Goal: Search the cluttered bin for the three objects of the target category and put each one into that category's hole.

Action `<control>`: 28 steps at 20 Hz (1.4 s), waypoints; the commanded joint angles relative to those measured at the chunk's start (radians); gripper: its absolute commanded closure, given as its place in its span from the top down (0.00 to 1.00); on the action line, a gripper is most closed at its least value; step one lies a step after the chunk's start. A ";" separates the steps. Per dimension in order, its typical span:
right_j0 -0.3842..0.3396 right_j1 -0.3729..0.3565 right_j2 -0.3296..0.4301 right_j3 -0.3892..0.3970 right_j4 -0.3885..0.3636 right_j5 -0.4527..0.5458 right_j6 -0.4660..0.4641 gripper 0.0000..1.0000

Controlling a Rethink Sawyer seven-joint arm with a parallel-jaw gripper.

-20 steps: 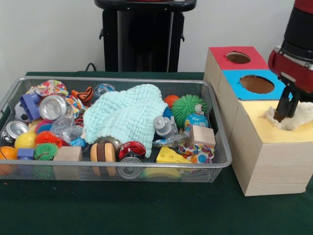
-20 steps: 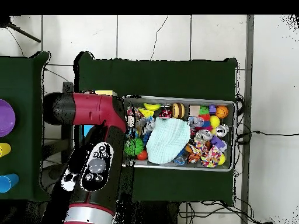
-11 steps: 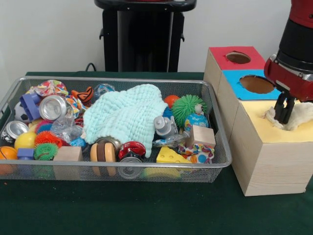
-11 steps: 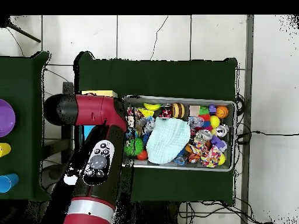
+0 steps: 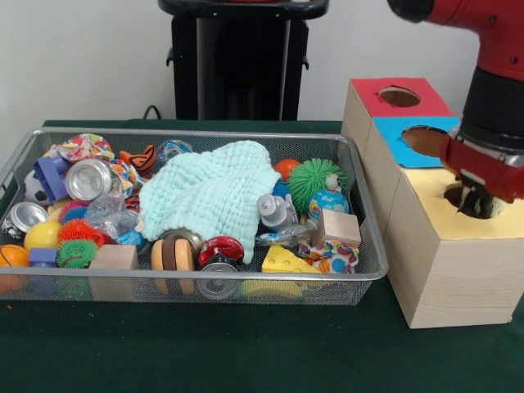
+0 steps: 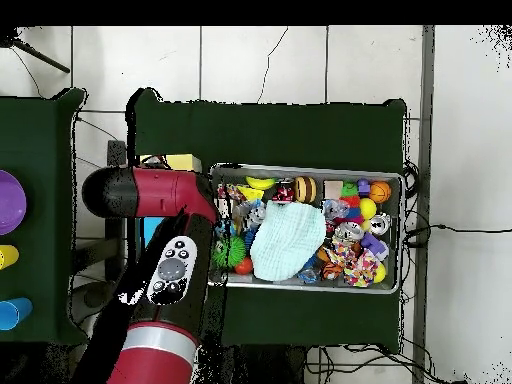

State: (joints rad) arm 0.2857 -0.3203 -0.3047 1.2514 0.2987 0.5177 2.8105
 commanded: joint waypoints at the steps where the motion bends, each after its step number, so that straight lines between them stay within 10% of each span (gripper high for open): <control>1: -0.045 0.162 0.185 0.052 0.000 -0.277 0.090 0.00; 8: -0.053 0.212 0.209 0.053 -0.021 -0.391 0.097 0.00; 14: 0.029 0.092 0.079 0.045 0.044 -0.084 0.178 0.00; 19: 0.026 0.037 -0.024 -0.111 0.058 0.206 0.207 0.00; 28: -0.004 -0.017 -0.067 -0.239 0.061 0.457 0.217 0.00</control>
State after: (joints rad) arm 0.3150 -0.3002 -0.3737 1.1271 0.3140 0.7870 2.8097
